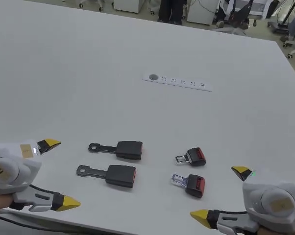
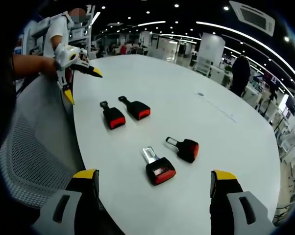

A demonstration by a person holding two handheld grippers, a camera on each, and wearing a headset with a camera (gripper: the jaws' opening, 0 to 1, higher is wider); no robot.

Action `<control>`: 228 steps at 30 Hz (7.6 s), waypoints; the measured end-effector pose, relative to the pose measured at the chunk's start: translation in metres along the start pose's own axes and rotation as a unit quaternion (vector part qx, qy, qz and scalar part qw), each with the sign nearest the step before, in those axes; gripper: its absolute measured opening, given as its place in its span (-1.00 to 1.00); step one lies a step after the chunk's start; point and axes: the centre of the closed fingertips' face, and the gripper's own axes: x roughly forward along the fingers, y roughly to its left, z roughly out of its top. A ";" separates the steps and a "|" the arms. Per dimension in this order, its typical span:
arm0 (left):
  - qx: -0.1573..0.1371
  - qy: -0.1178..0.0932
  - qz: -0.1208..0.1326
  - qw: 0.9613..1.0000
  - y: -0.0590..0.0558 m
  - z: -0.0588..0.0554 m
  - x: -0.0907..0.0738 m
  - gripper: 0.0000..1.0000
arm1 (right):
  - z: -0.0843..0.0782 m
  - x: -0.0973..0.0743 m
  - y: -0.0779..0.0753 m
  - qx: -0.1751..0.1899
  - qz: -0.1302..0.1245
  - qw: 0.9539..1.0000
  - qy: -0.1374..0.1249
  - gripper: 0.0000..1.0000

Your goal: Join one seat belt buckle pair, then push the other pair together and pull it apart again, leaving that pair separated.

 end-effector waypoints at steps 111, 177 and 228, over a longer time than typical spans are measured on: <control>0.114 0.077 -0.119 0.983 -0.028 0.012 0.073 0.11 | -0.020 0.049 -0.005 -0.093 0.061 0.992 0.065 -0.02; 0.197 0.122 -0.190 0.954 -0.036 0.014 0.115 -0.34 | -0.044 0.089 -0.009 -0.218 0.226 0.933 0.175 -0.36; 0.170 0.137 -0.191 0.957 -0.035 0.011 0.118 -0.34 | 0.008 0.134 0.063 -0.230 0.234 0.932 0.151 -0.36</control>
